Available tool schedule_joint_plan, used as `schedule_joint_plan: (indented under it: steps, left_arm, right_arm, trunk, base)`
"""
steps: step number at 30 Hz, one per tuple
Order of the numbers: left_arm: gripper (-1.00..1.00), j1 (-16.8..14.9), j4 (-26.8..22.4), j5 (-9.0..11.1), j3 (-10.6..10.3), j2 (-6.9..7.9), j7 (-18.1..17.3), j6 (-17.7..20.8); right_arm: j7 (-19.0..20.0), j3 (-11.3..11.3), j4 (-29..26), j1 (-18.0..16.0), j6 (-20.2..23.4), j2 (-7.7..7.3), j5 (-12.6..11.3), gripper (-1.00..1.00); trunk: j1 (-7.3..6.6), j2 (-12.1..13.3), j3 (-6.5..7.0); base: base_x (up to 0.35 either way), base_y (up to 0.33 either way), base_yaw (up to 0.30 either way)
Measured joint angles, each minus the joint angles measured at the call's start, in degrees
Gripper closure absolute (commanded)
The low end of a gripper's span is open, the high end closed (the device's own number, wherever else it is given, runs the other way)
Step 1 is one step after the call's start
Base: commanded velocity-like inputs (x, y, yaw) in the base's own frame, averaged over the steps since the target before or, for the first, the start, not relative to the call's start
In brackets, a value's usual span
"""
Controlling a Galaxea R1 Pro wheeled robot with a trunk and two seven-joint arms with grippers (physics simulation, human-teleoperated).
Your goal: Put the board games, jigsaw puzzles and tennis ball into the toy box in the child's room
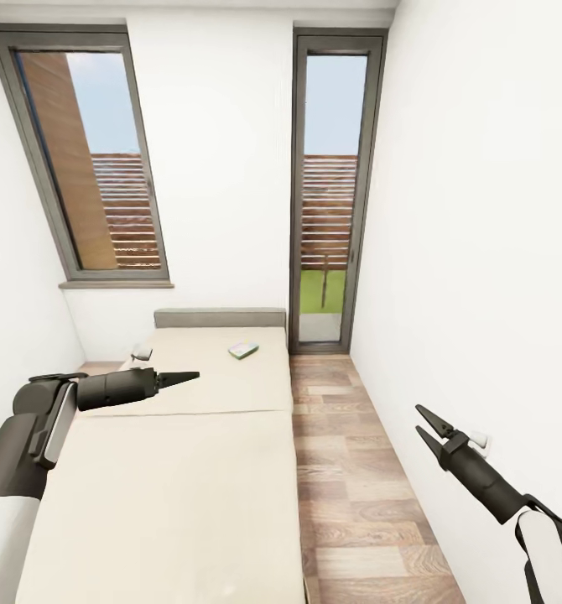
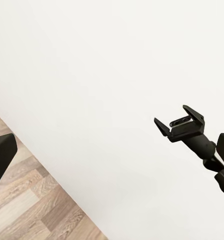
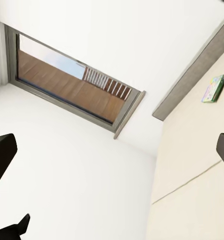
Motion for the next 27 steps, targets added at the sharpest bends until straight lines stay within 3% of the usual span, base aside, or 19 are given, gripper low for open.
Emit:
schedule_joint_plan:
  steps: [12, 27]
  left_arm:
    - [-1.0, 0.01, -0.01, -0.03, 0.0, 0.01, 0.02, 0.0]
    - [-1.0, 0.02, 0.0, -0.03, 0.0, 0.01, 0.03, 0.0]
  right_arm:
    - [-0.57, 0.11, -0.44, -0.01, -0.01, 0.08, 0.01, -1.0]
    - [-0.68, 0.22, -0.48, -0.01, -0.01, 0.1, 0.18, -1.0]
  trunk:
    - [-0.01, 0.0, 0.0]
    - [0.0, 0.0, 0.0]
  base:
    - [0.2, -0.145, 0.034]
    - [0.205, -0.203, 0.256]
